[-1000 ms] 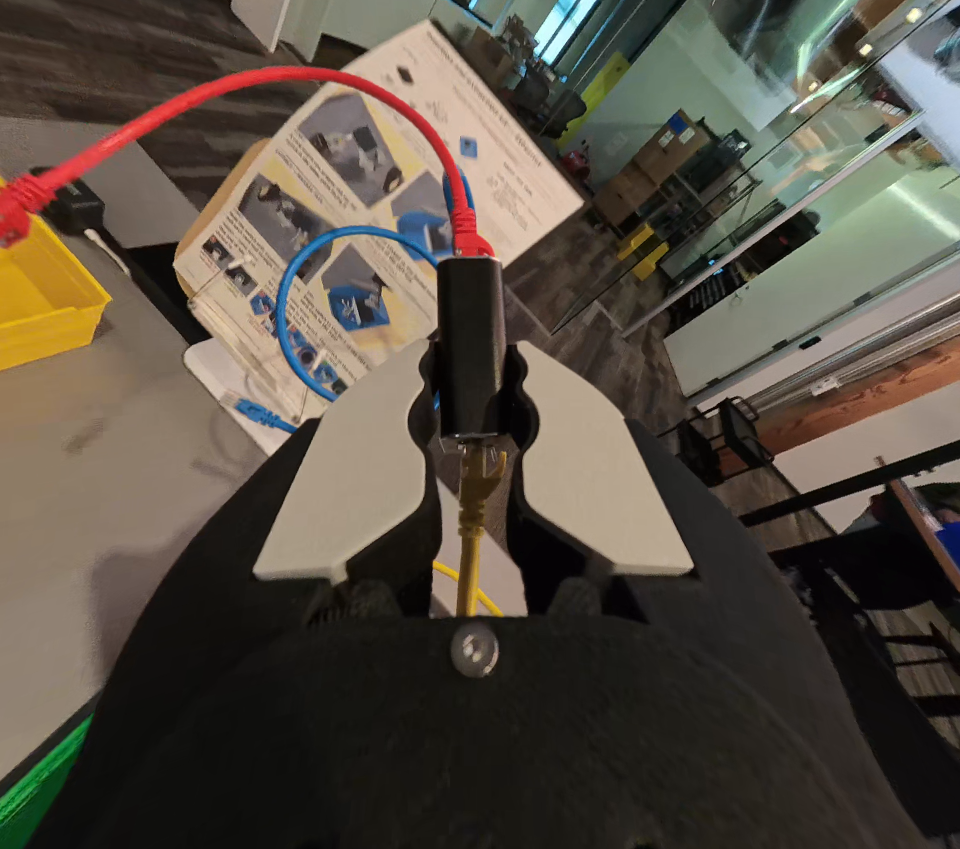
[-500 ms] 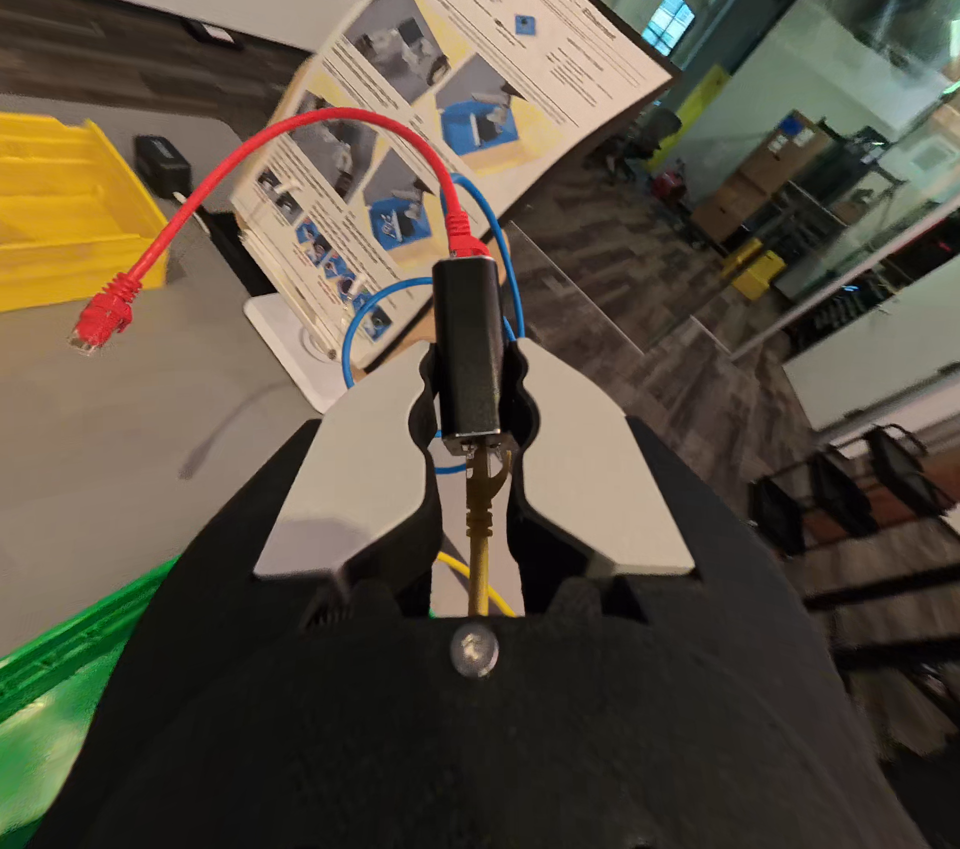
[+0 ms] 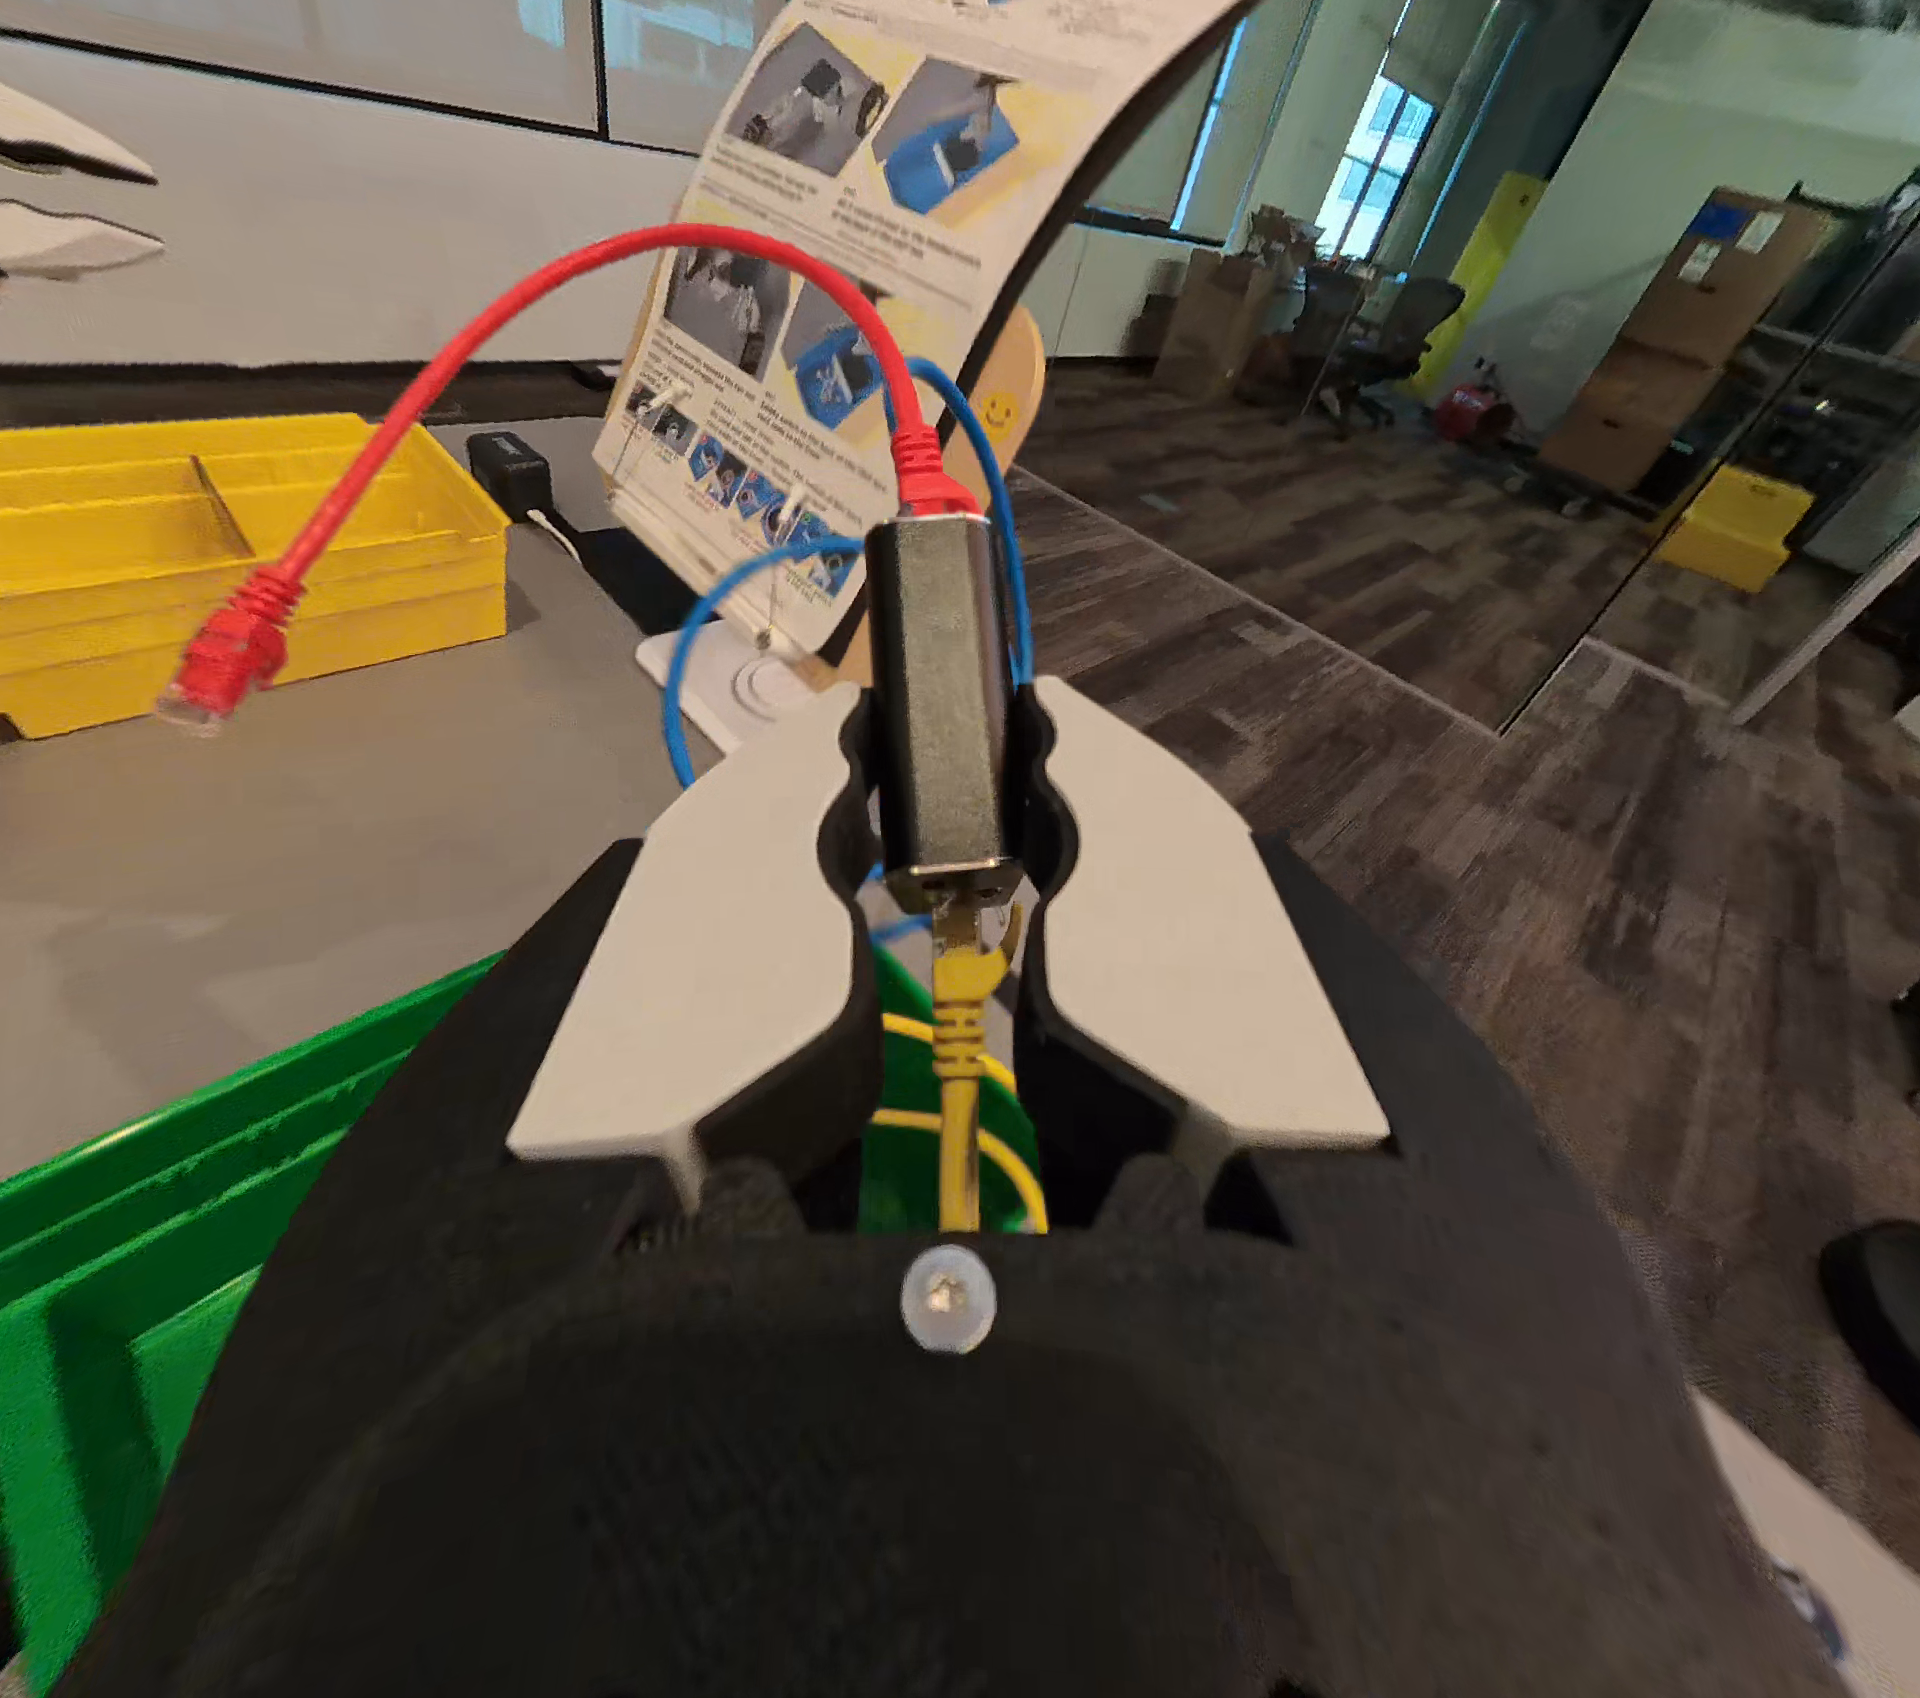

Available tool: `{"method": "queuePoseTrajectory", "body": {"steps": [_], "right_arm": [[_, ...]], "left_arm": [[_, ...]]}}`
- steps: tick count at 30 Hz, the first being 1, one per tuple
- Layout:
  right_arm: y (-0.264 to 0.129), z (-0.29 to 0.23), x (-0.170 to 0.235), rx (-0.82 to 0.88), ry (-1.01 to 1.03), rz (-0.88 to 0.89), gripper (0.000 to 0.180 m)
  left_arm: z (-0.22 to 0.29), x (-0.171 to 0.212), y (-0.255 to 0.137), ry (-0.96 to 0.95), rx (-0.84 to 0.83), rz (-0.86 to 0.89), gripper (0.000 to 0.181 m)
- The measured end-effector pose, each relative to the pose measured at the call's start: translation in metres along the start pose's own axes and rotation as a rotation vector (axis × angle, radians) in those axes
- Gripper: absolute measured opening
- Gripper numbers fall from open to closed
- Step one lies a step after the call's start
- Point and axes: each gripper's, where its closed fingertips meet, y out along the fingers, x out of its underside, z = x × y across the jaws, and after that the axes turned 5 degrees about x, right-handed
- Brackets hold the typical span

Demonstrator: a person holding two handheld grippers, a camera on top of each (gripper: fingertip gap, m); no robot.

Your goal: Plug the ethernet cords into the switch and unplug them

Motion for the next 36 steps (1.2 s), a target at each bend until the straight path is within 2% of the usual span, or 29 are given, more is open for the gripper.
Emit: {"method": "queuePoseTrajectory", "body": {"steps": [4, 8, 13, 16, 22, 29, 32, 36], "right_arm": [[-0.02, -0.005, 0.037, -0.053, 0.1, -0.054, 0.026], [-0.024, -0.012, 0.07, -0.084, 0.156, -0.149, 0.026], [-0.015, -0.047, 0.075, -0.3, 0.265, -0.176, 0.026], [-0.012, -0.06, 0.091, -0.376, 0.299, -0.294, 0.026], [-0.009, -0.052, 0.136, -0.293, 0.292, -0.59, 0.026], [-0.003, -0.056, 0.187, -0.251, 0.175, -1.064, 0.026], [0.002, -0.056, 0.197, -0.235, 0.177, -1.154, 0.027], [0.012, -0.058, 0.201, -0.229, 0.174, -1.176, 0.027]], "left_arm": [[0.005, -0.004, 0.003, 0.013, 0.012, 0.001, 0.025], [0.013, -0.008, 0.007, 0.041, 0.027, -0.006, 0.025], [0.024, -0.014, 0.011, 0.076, 0.047, -0.014, 0.025], [0.027, -0.015, 0.012, 0.087, 0.052, -0.016, 0.025], [0.028, -0.015, 0.013, 0.086, 0.059, -0.017, 0.025], [0.033, -0.015, 0.016, 0.105, 0.071, -0.032, 0.025], [0.035, -0.017, 0.016, 0.111, 0.076, -0.029, 0.024], [0.038, -0.019, 0.017, 0.119, 0.084, -0.025, 0.024]]}}
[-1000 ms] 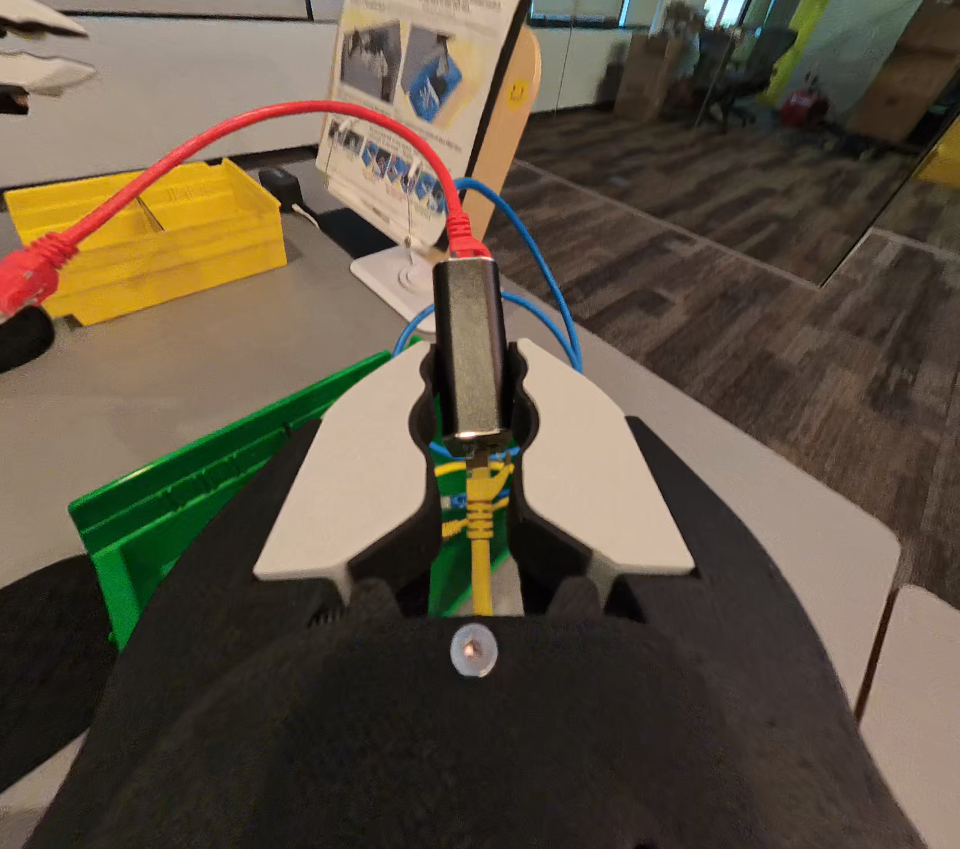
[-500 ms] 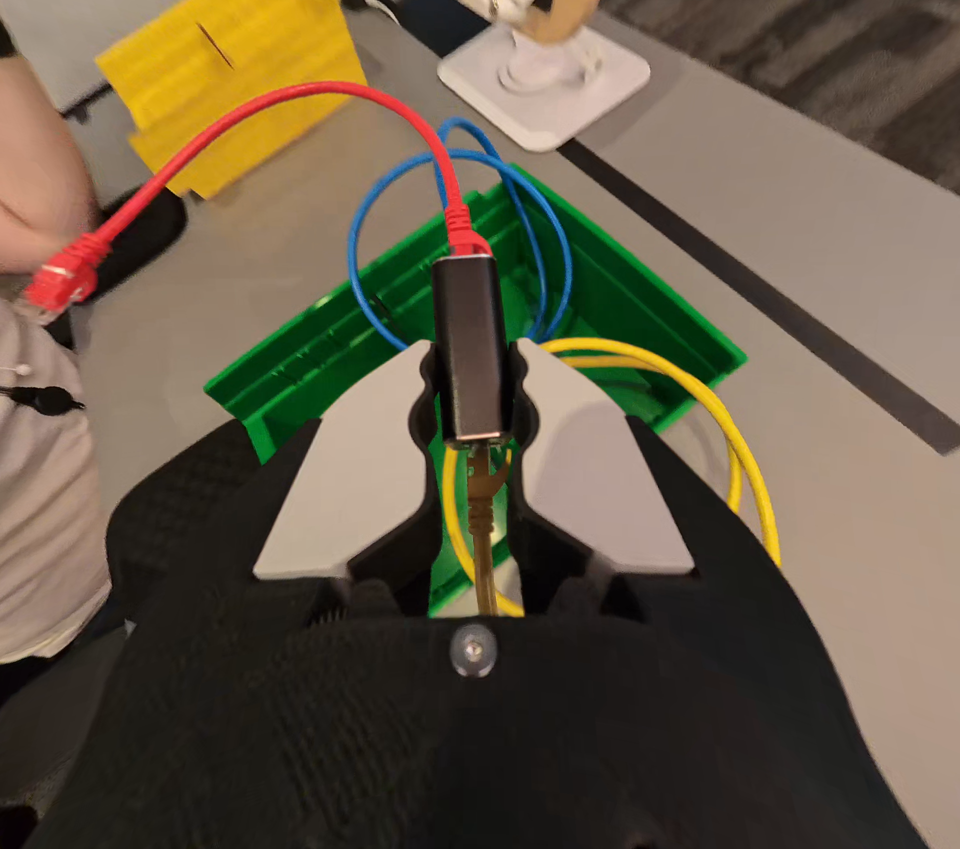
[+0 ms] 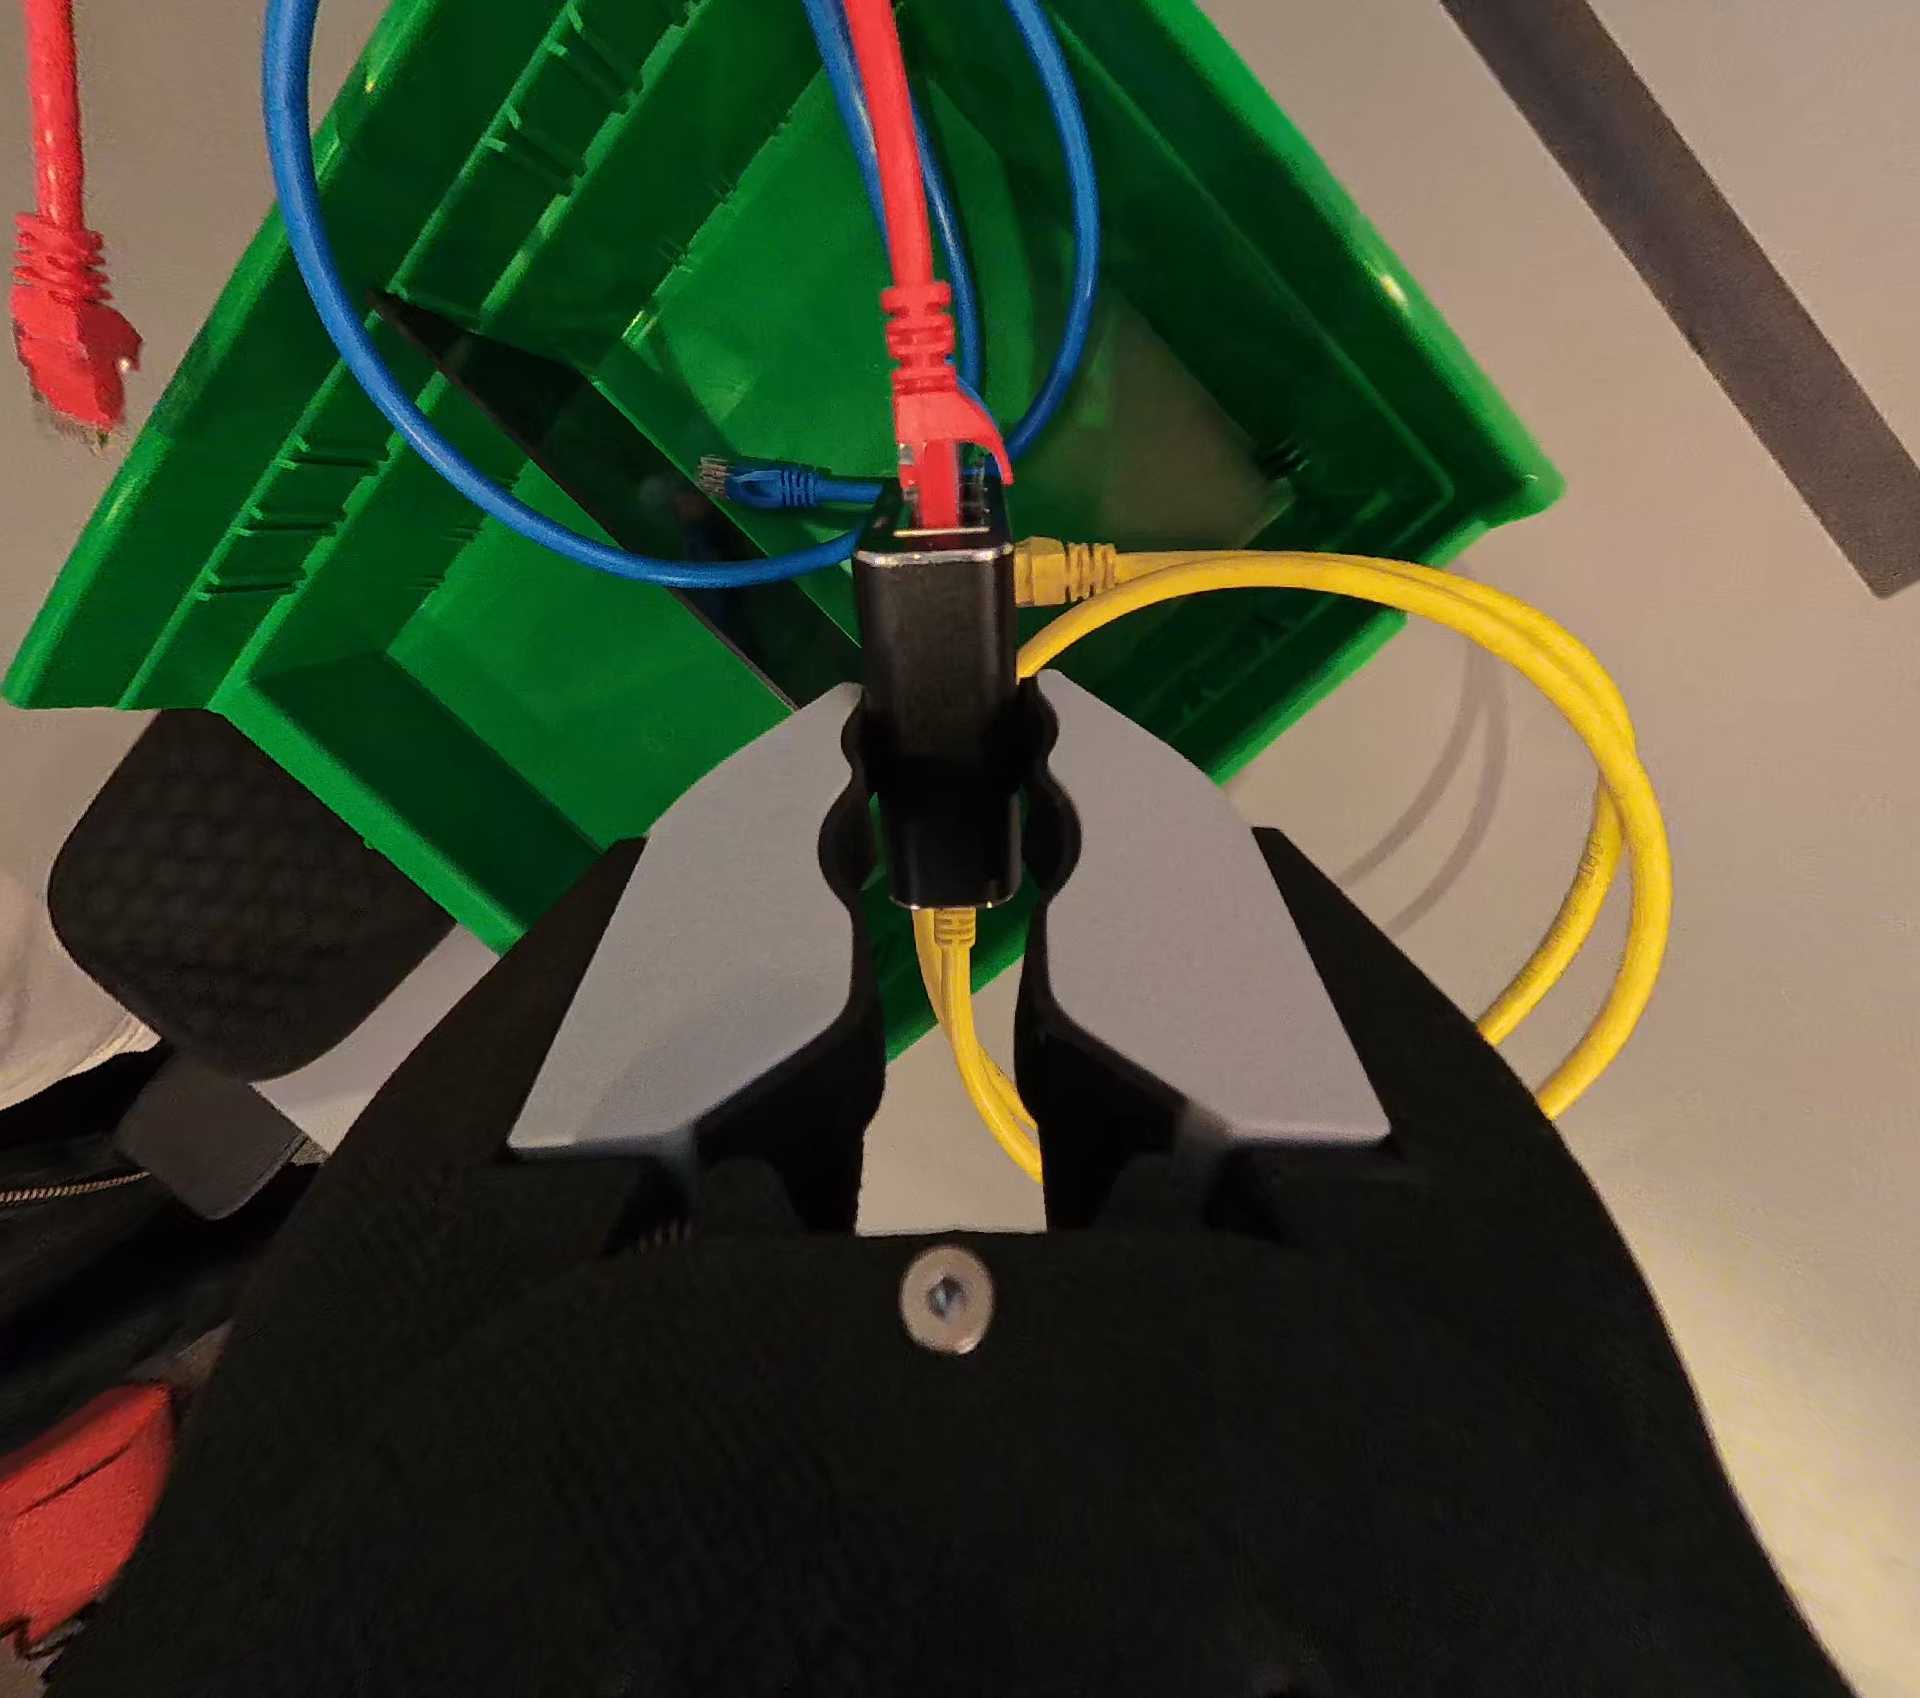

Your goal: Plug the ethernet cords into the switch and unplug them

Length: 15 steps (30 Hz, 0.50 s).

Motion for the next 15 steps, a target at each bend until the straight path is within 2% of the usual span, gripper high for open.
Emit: {"method": "queuePoseTrajectory", "body": {"steps": [8, 15], "right_arm": [[0.018, 0.001, 0.002, 0.091, -0.034, -0.152, 0.027], [0.032, 0.007, 0.007, 0.143, 0.022, -0.255, 0.027]], "left_arm": [[0.007, -0.009, 0.0, 0.013, 0.02, 0.015, 0.022], [0.007, -0.012, -0.002, 0.016, 0.017, 0.027, 0.022]]}}
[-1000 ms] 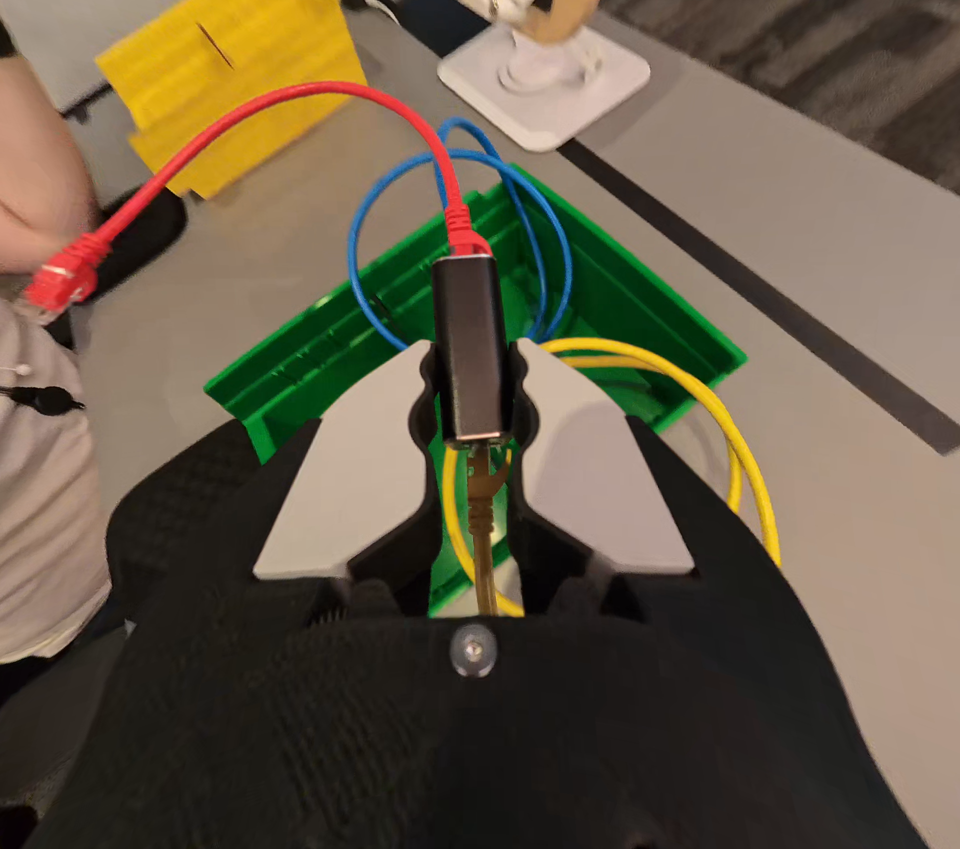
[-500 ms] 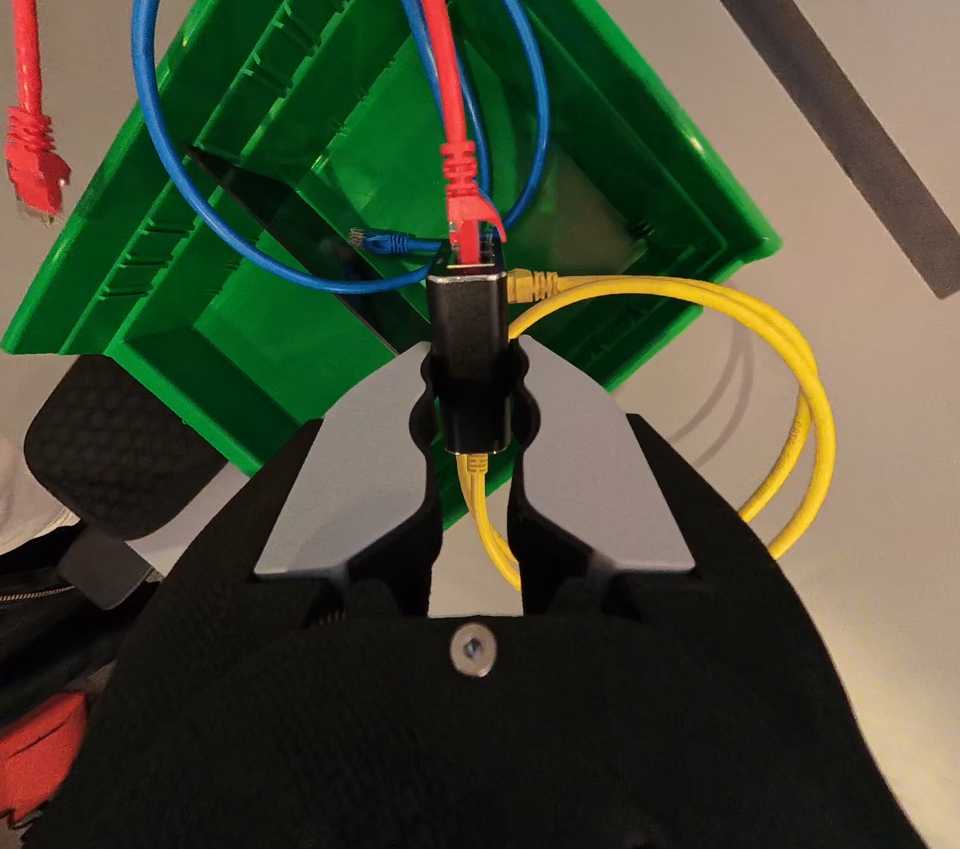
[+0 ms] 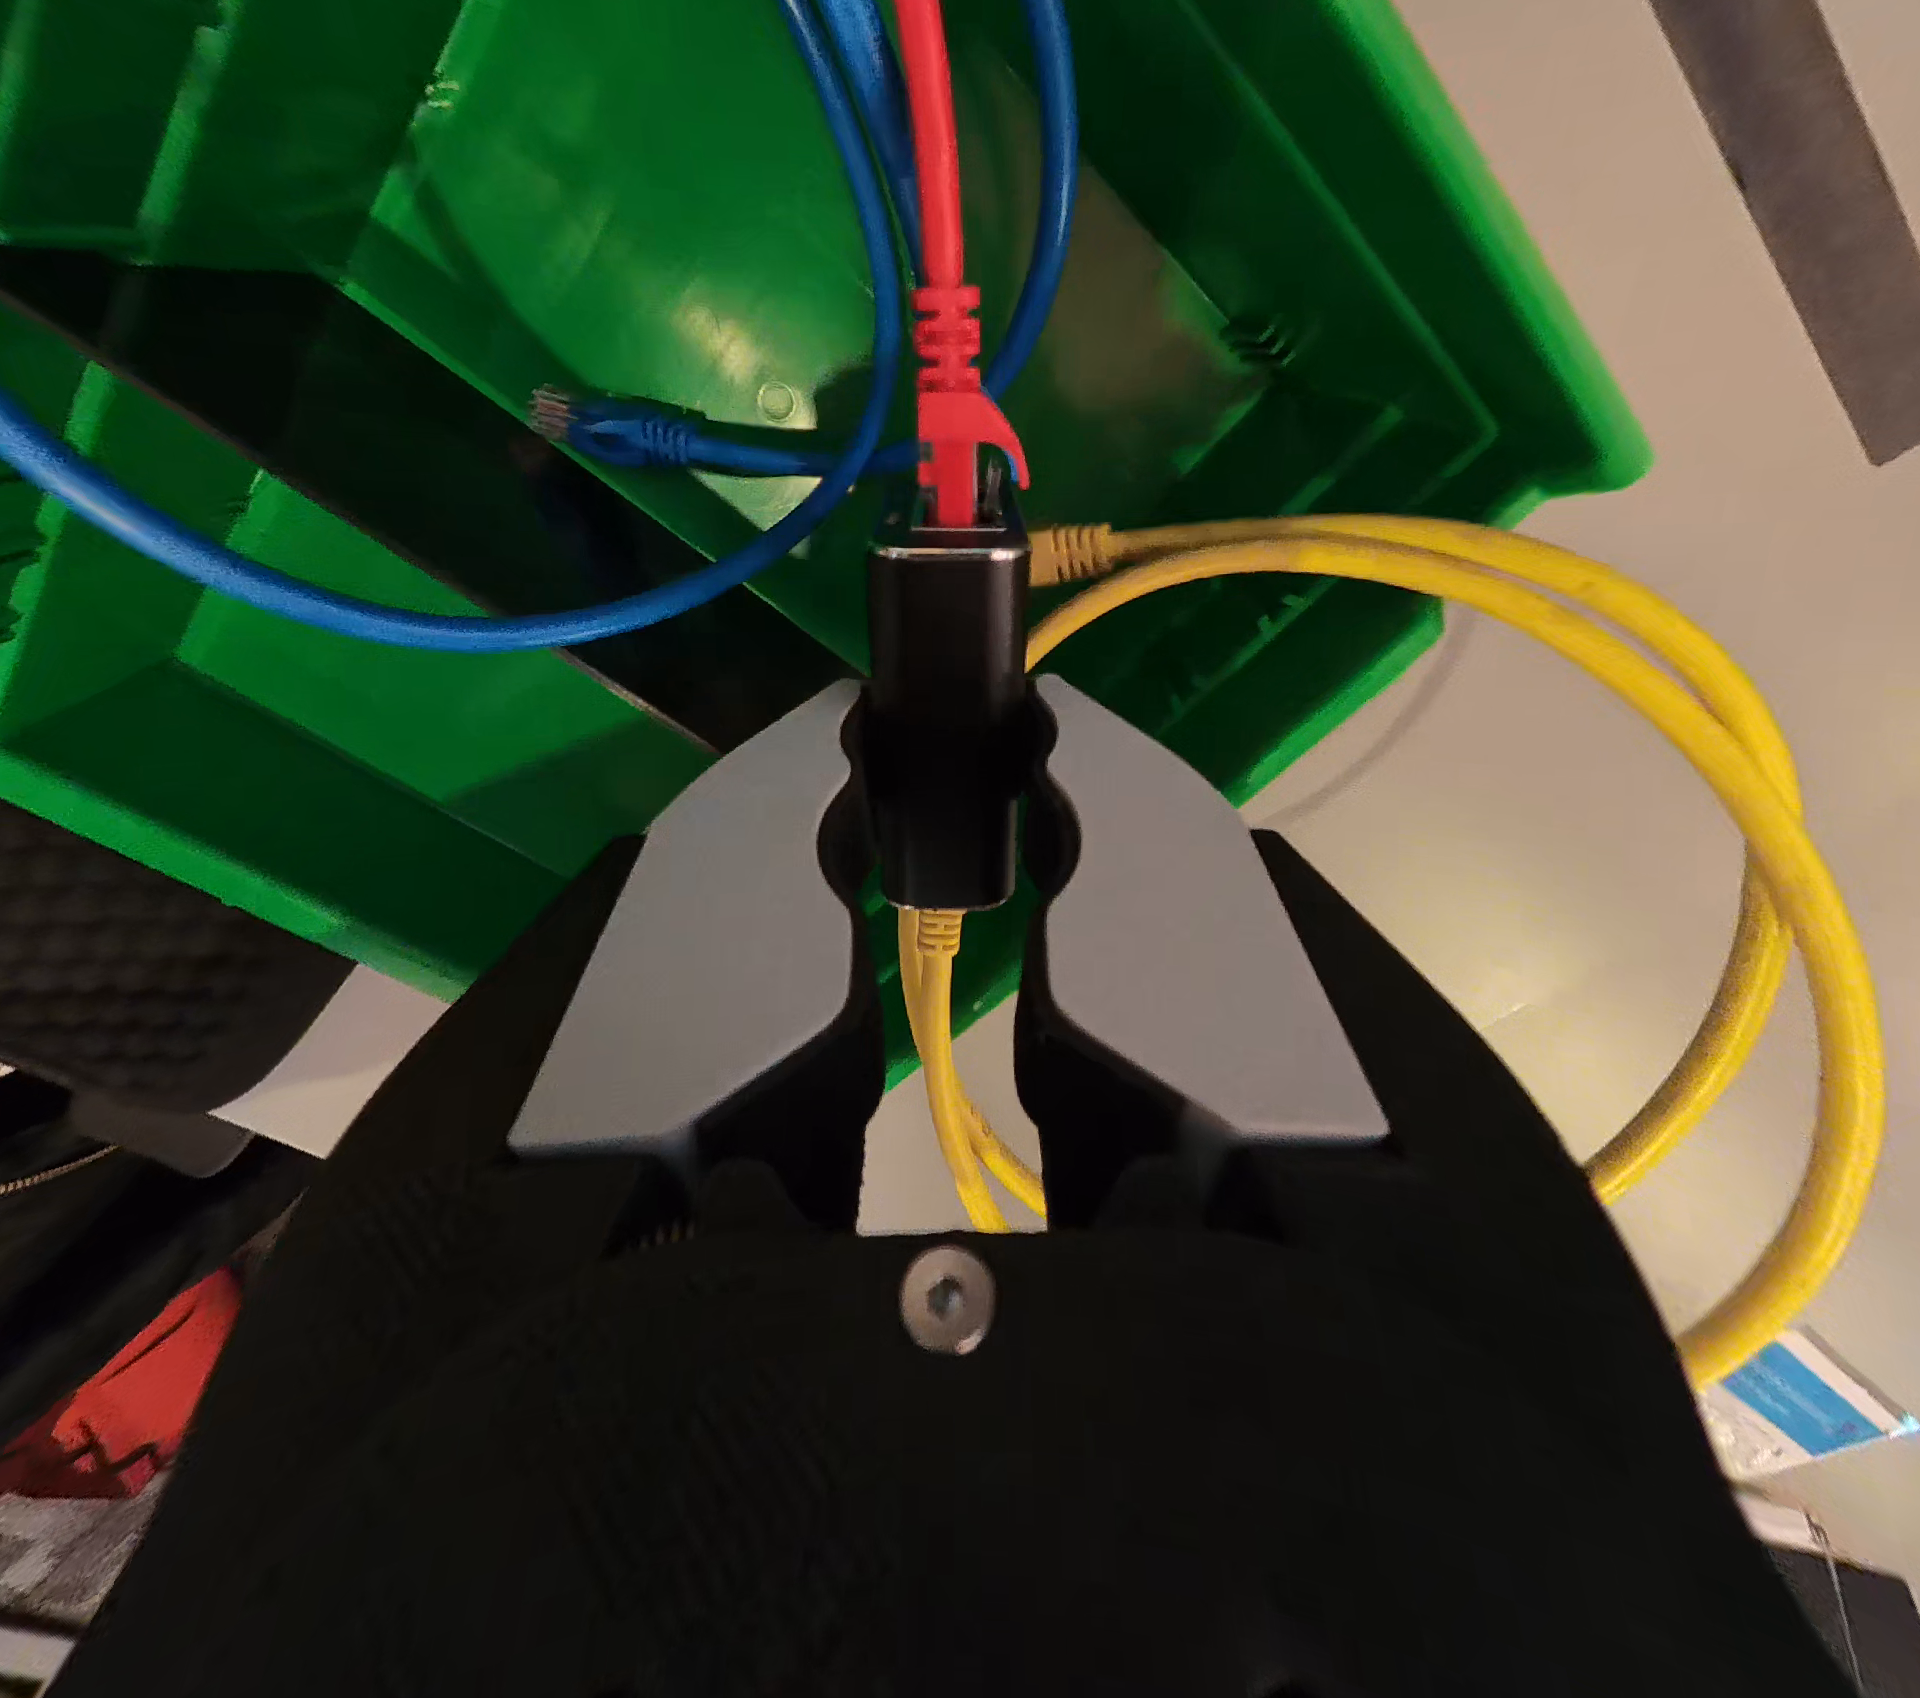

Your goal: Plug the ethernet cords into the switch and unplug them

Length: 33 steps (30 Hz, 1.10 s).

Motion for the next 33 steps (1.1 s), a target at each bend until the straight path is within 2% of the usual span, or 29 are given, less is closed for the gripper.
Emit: {"method": "queuePoseTrajectory", "body": {"steps": [8, 16, 26, 33], "right_arm": [[0.014, 0.007, -0.002, 0.105, -0.007, -0.138, 0.027], [0.014, 0.006, -0.007, 0.101, 0.002, -0.069, 0.028], [0.031, 0.01, -0.006, 0.199, -0.025, -0.218, 0.028], [0.028, 0.014, -0.005, 0.298, -0.052, -0.269, 0.03]], "left_arm": [[-0.002, 0.0, -0.003, -0.007, 0.0, 0.009, 0.022], [-0.004, 0.003, -0.004, -0.019, 0.002, 0.009, 0.022], [0.007, -0.008, -0.003, 0.015, 0.026, 0.017, 0.022], [0.01, -0.009, -0.002, 0.023, 0.037, 0.015, 0.022]]}}
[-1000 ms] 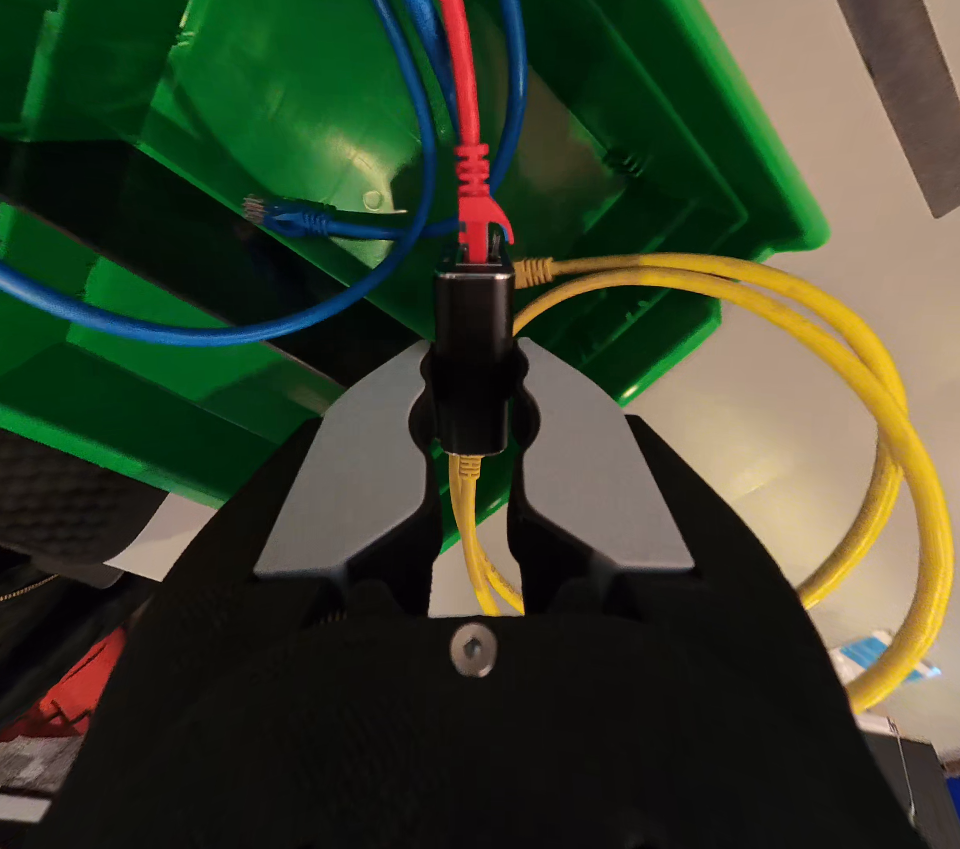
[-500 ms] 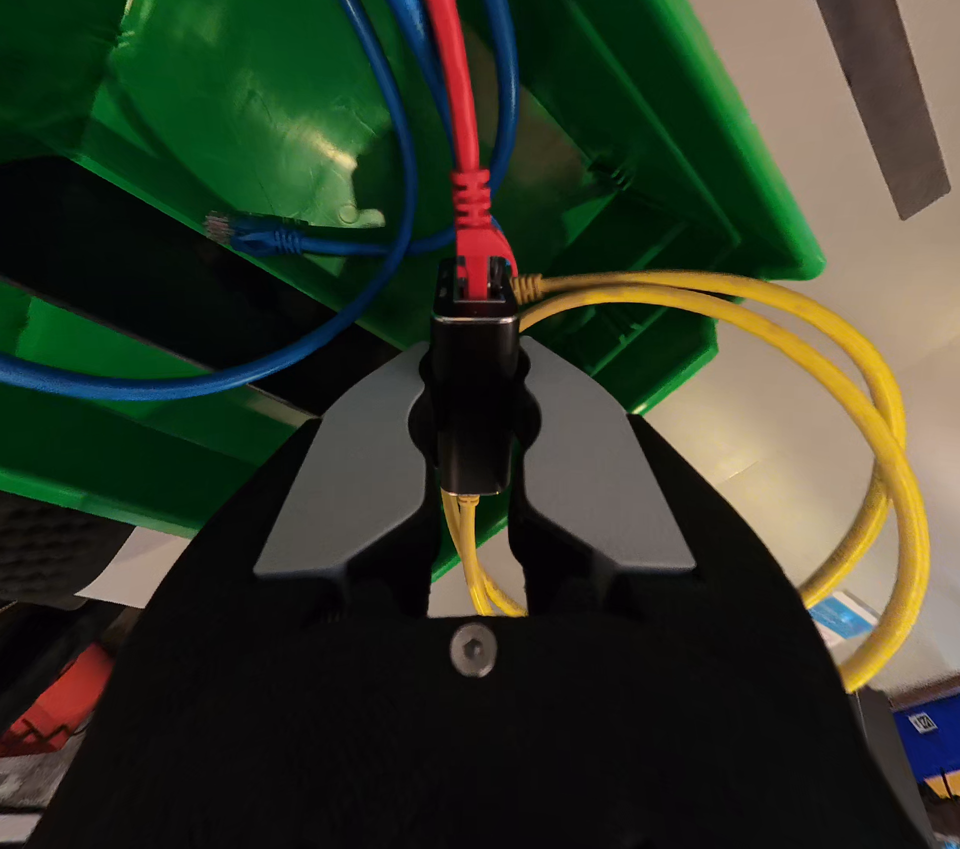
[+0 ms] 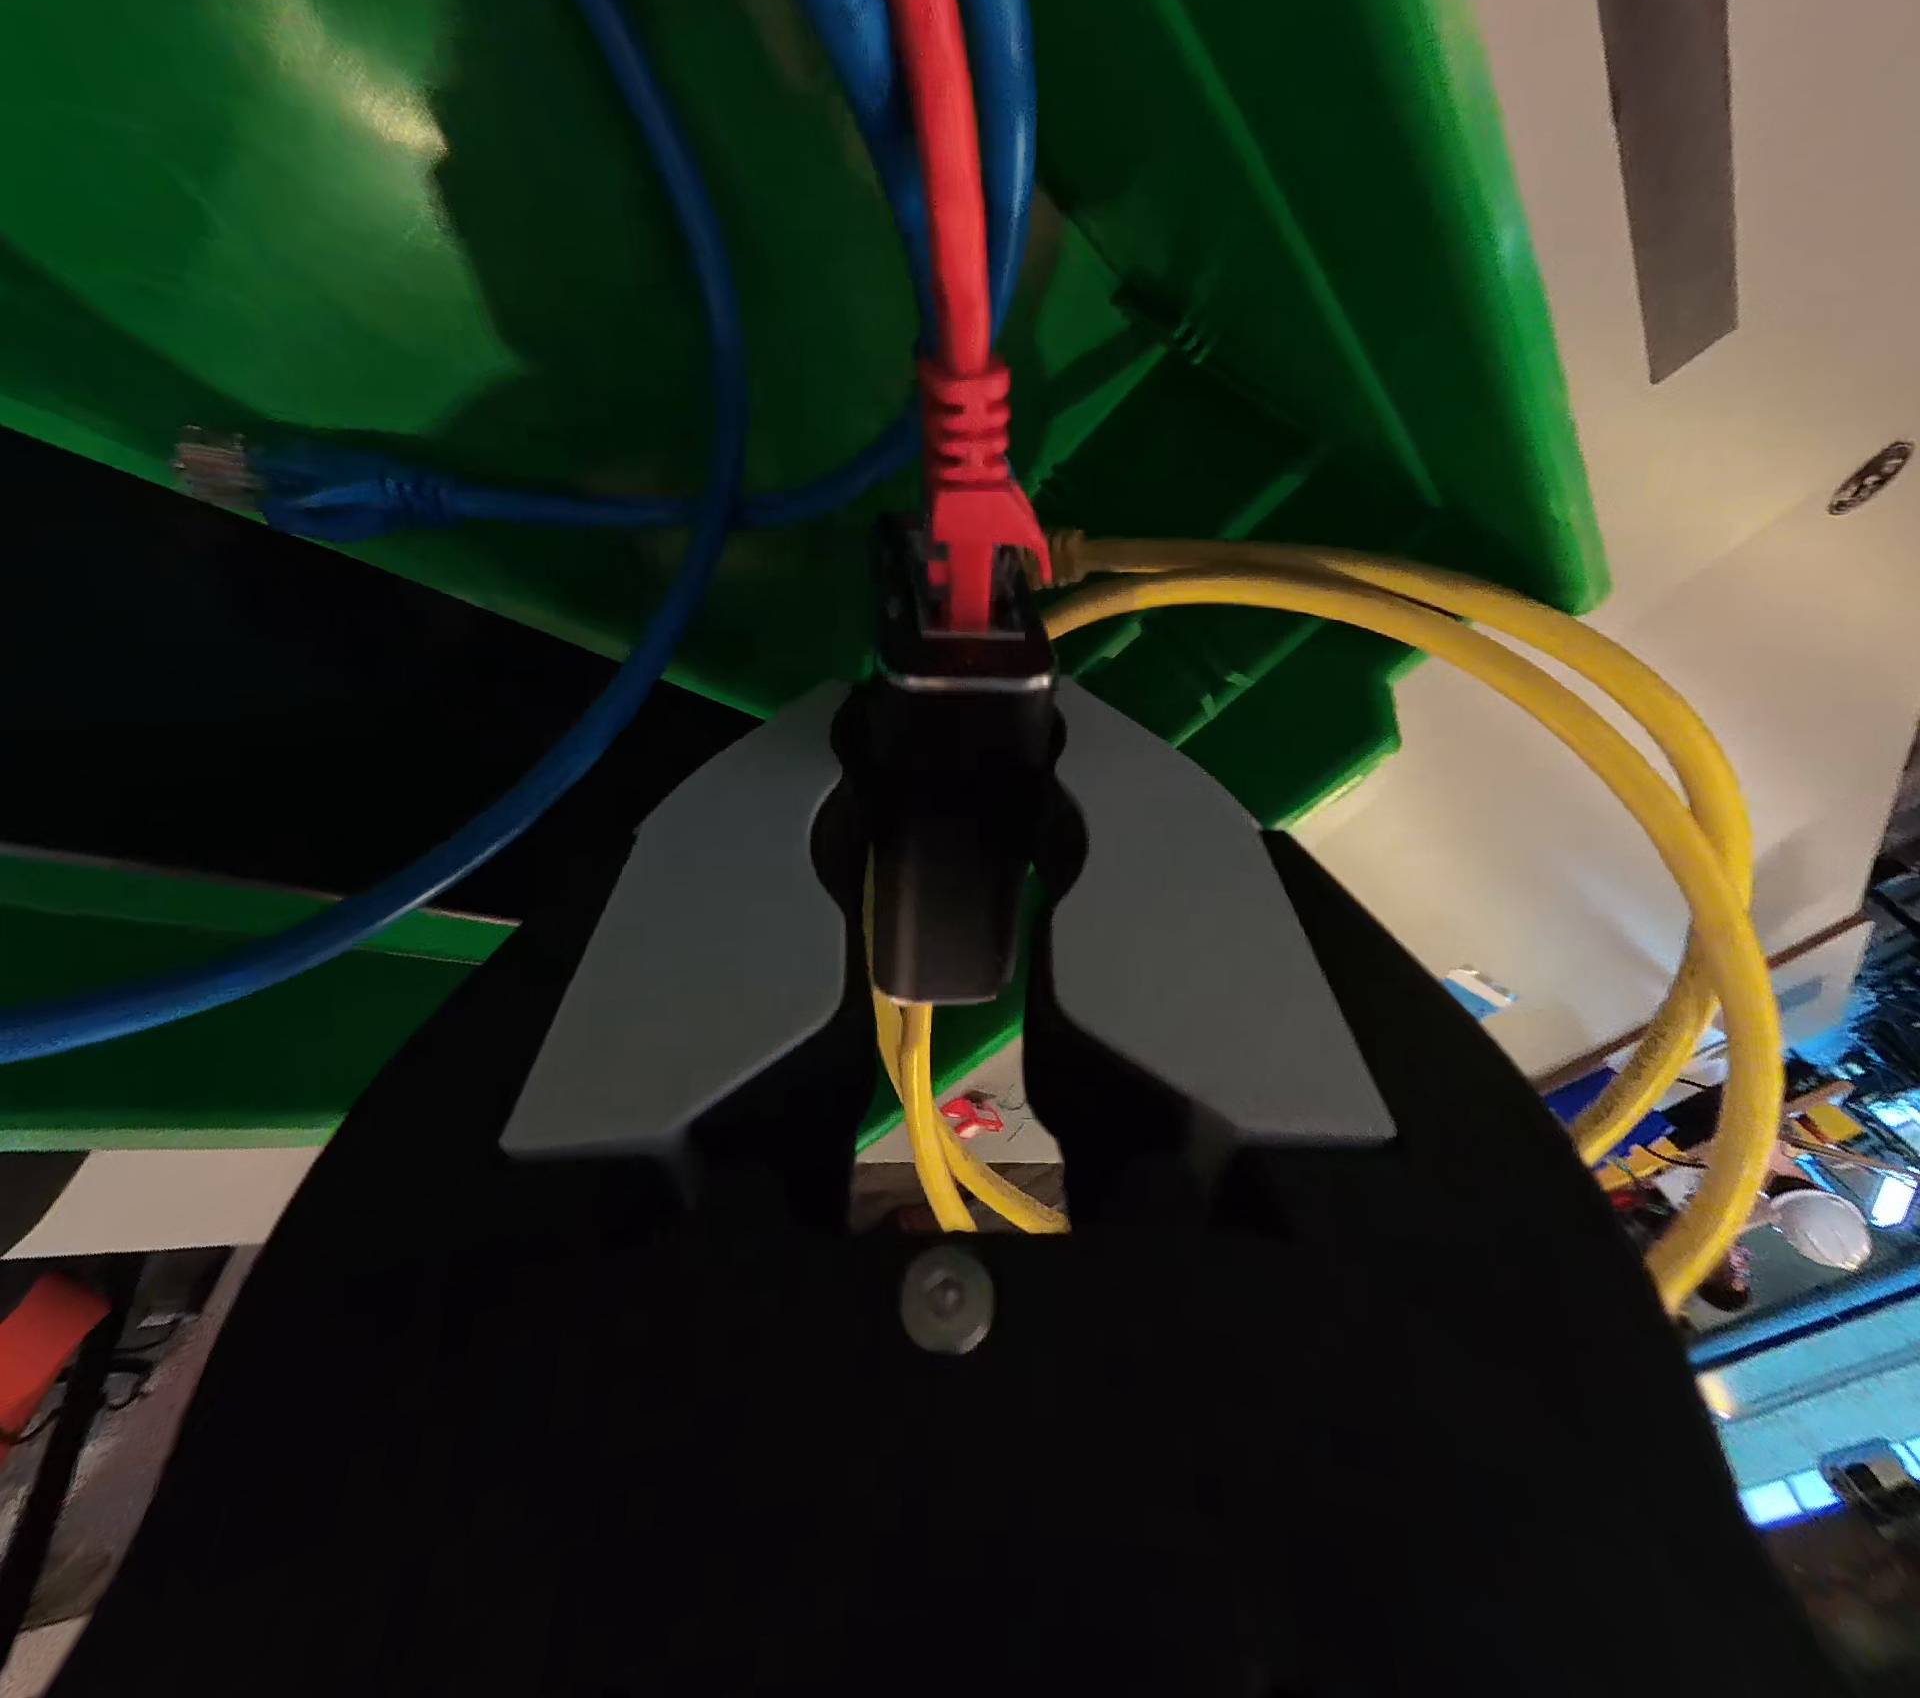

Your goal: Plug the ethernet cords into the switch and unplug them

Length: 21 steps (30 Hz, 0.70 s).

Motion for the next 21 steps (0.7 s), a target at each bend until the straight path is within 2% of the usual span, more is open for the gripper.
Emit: {"method": "queuePoseTrajectory", "body": {"steps": [5, 14, 21], "right_arm": [[-0.01, 0.001, 0.002, 0.02, -0.025, 0.035, 0.03], [-0.033, -0.009, -0.002, -0.15, 0.062, 0.213, 0.034], [-0.074, -0.003, -0.012, -0.241, 0.138, 0.47, 0.039]], "left_arm": [[-0.001, 0.0, -0.001, -0.004, 0.001, 0.002, 0.022], [0.0, 0.002, -0.001, -0.004, 0.011, -0.007, 0.022], [0.0, 0.004, -0.001, -0.005, 0.016, -0.014, 0.022]]}}
